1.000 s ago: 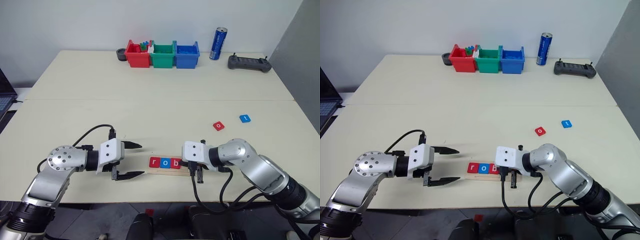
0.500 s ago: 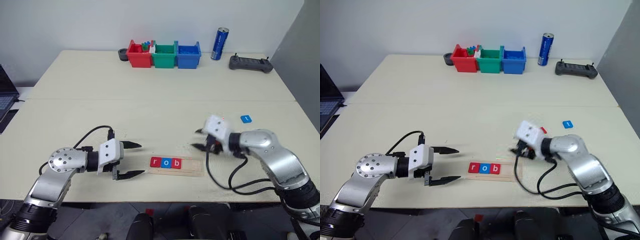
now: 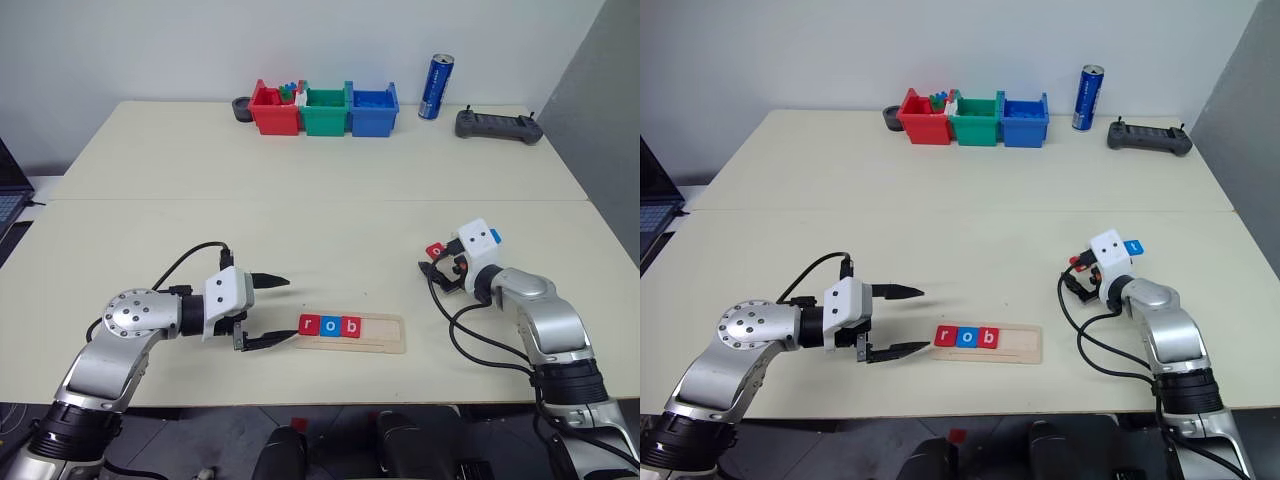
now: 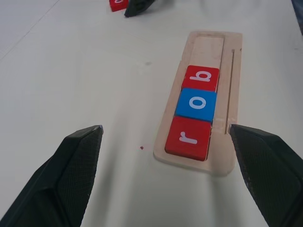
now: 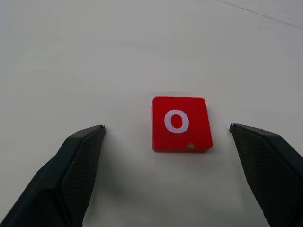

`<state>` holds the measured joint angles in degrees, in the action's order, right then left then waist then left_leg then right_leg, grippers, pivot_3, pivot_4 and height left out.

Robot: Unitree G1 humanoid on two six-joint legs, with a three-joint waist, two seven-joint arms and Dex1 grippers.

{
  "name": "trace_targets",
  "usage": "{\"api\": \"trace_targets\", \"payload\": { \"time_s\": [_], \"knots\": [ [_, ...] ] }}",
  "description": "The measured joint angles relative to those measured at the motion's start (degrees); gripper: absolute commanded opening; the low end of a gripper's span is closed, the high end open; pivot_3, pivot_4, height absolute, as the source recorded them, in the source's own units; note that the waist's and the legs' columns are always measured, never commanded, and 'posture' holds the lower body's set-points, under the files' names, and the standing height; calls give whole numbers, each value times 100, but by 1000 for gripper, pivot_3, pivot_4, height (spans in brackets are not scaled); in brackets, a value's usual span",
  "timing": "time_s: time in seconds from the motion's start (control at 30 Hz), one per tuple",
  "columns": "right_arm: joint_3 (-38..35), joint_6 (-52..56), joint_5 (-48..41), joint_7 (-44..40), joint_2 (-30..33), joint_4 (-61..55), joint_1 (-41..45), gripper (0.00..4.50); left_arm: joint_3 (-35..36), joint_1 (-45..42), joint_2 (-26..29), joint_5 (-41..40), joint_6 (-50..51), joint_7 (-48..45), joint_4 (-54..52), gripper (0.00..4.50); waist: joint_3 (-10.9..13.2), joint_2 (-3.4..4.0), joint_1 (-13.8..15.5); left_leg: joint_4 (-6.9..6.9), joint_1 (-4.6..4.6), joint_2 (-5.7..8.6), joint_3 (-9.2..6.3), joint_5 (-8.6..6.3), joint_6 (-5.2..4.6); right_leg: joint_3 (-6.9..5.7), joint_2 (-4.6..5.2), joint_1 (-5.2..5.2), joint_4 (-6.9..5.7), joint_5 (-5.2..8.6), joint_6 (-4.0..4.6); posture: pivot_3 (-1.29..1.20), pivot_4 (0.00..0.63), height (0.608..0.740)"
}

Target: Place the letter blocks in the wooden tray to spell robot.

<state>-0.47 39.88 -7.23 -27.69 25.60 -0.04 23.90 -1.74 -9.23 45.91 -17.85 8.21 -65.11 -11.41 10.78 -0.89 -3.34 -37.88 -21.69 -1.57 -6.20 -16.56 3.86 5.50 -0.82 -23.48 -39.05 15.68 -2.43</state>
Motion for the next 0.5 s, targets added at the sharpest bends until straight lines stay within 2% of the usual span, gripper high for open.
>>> {"api": "trace_targets", "payload": {
  "time_s": [0.13, 0.23, 0.47, 0.5],
  "knots": [
    [-59, -113, -87, -23, -76, 248, 81, 4487, -2, -16, 0, 0, 50, -2, -2, 4500, 0, 0, -10, 0, 3, 0, 1, 0, 0, 1, 0, 2, 0, 0, 0, 0, 150, 740],
    [-62, -173, -89, 12, -157, 393, 160, 3937, -6, -52, 0, 0, 111, -3, -26, 4500, 0, 0, -16, -1, 8, 0, 1, 0, 0, 1, -1, 7, -1, 0, 0, 0, 150, 740],
    [-170, -56, -107, 252, -325, 347, 126, 1458, 6, 58, 23, -15, 131, -66, -148, 4500, -2, -3, -12, -1, 14, -1, 0, 0, 0, 1, -1, 14, -1, 0, 0, 0, 150, 740],
    [-189, -50, -107, 318, -362, 301, 90, 1447, 12, 82, 23, -20, 126, -72, -158, 4500, -3, -2, -11, 0, 16, -1, 0, 0, 0, 1, -1, 16, 0, 0, 0, 0, 150, 740]
  ]
}}
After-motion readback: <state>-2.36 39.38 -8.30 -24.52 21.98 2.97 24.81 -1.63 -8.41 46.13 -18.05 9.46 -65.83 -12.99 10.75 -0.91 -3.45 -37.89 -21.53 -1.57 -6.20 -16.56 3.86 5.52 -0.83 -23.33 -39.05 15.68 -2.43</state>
